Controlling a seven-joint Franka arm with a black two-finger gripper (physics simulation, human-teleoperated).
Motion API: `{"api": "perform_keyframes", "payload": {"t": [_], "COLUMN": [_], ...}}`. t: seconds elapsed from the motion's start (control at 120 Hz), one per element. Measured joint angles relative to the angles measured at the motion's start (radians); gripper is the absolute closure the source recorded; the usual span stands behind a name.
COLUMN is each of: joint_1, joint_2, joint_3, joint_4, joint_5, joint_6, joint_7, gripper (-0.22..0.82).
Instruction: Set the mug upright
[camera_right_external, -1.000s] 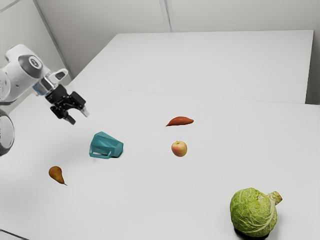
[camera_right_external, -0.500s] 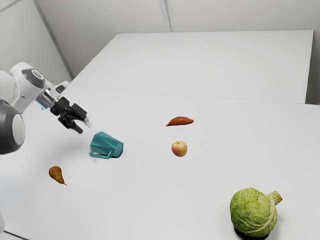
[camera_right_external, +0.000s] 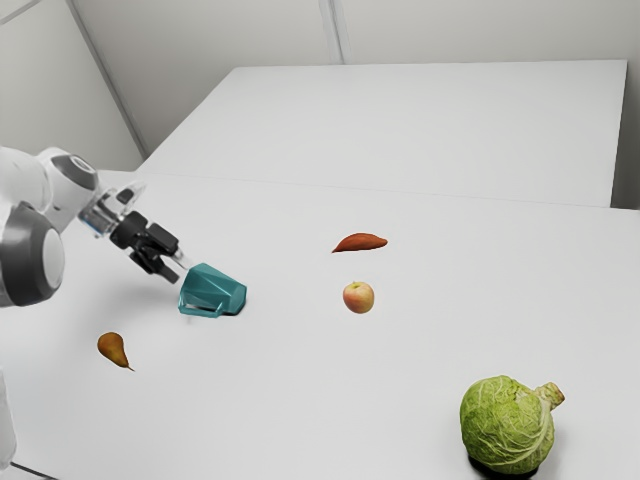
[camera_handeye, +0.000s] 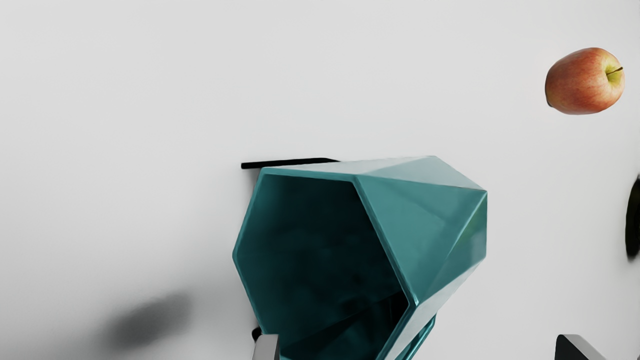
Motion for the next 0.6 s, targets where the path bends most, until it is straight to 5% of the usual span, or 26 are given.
{"api": "perform_keyframes", "payload": {"t": [0.6], "joint_1": [-0.01], "joint_2": [0.056], "joint_3": [-0.001], "joint_4": [-0.022], "joint_5": [-0.125], "joint_6": [-0.03], "joint_7": [0.071], "gripper": [0.0]}}
